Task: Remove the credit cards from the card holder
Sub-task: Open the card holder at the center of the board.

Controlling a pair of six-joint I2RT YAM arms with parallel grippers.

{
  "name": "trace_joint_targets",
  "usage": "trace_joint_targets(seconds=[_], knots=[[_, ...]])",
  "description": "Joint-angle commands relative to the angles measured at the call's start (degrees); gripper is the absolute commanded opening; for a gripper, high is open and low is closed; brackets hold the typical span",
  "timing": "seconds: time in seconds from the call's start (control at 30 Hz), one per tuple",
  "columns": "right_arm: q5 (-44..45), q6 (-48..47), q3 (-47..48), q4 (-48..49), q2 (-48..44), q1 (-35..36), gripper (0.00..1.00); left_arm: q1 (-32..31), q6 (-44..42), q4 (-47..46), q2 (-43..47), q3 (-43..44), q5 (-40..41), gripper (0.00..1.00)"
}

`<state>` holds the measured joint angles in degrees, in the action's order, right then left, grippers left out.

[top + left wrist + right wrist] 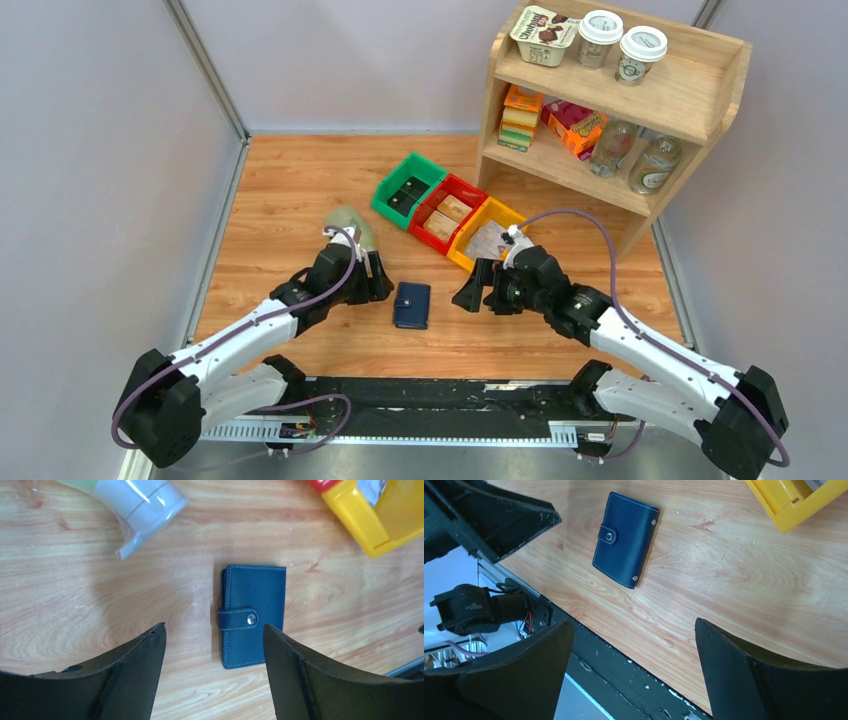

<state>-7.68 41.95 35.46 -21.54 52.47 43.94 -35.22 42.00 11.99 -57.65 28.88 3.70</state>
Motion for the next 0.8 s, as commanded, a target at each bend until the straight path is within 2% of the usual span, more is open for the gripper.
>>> trace_joint_targets(seconds=[0.0,0.33,0.5,0.77], knots=[[2.32,6.55,-2.59,9.22,2.37,1.14,0.91,-0.72,-5.17,3.21,-0.27,1.53,-3.35,0.77],[7.68,14.20,-3.56,23.36,16.68,6.94,0.72,-4.42,-9.13,-0.29,-10.11,6.09,-6.52,0.73],[10.84,16.93,-1.54,26.63,25.30,9.05,0.62,-5.29,-10.18,-0.39,-16.34,8.21,-5.99,0.71],[9.36,19.83,-0.13,32.43,36.64,10.02,0.59,-6.61,-8.95,-2.31,-19.26,6.72,-7.22,0.66]])
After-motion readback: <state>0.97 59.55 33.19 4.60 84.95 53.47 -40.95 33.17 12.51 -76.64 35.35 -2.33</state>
